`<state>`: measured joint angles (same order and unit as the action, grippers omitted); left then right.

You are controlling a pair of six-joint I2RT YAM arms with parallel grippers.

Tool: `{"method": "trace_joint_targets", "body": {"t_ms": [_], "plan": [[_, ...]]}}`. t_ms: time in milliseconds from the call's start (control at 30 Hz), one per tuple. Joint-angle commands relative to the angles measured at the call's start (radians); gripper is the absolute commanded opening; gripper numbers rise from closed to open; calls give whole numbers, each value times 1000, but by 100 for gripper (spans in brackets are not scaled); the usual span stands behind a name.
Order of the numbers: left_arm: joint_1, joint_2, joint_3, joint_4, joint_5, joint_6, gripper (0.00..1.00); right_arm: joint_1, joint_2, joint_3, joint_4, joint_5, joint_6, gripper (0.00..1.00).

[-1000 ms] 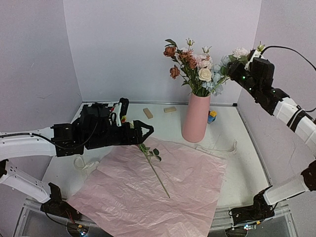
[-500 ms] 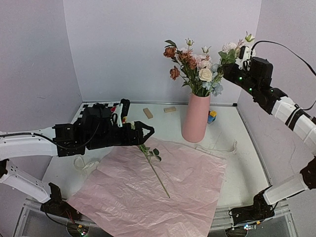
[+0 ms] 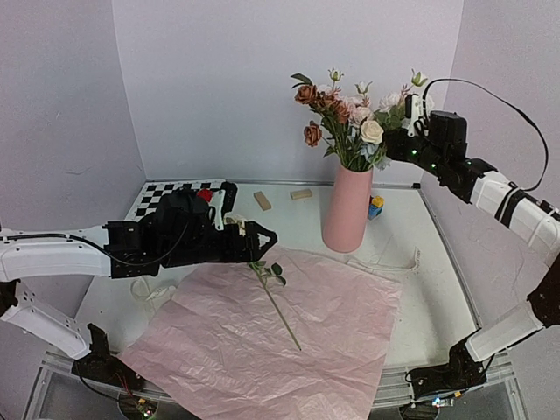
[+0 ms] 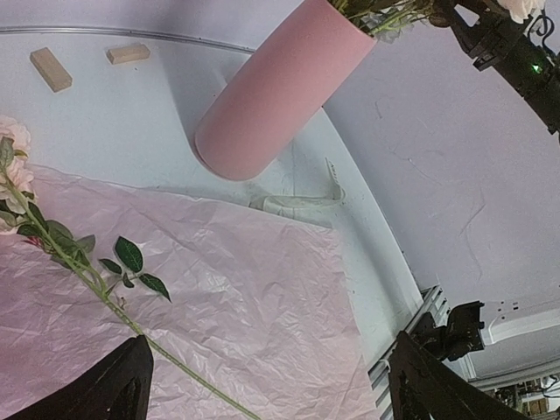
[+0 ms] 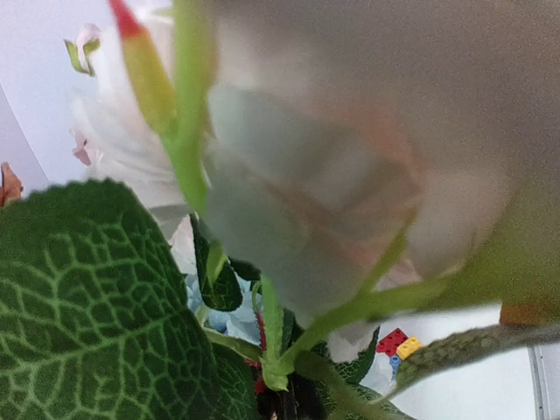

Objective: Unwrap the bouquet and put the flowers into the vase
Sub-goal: Insert the fake flower into the vase.

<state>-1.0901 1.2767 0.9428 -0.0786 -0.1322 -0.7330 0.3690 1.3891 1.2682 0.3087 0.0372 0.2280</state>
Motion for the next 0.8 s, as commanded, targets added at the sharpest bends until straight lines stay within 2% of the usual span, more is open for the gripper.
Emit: {"method": "trace_joint_targets", "body": {"t_ms": [0, 167, 333, 433, 500, 633, 767], "plan": [[-2, 14, 53, 13, 8, 5, 95, 7, -6, -30, -2, -5, -65, 0], [-2, 25, 56, 13, 7, 3, 95, 8, 19, -48, -2, -29, -67, 2], [-2, 40, 54, -10, -27, -20, 95, 7, -19, -73, 0, -23, -48, 17], [-2, 35, 50, -30, -66, -42, 96, 8, -65, -76, 1, -12, -36, 33], [-2, 24, 38, -44, -108, -70, 99, 7, -98, -82, 0, -11, -27, 48], [1, -12, -10, -86, -202, -183, 100, 7, -178, -131, -13, -18, 5, 67], [5, -12, -45, -93, -234, -240, 97, 7, -270, -209, -43, -77, 54, 84]]}}
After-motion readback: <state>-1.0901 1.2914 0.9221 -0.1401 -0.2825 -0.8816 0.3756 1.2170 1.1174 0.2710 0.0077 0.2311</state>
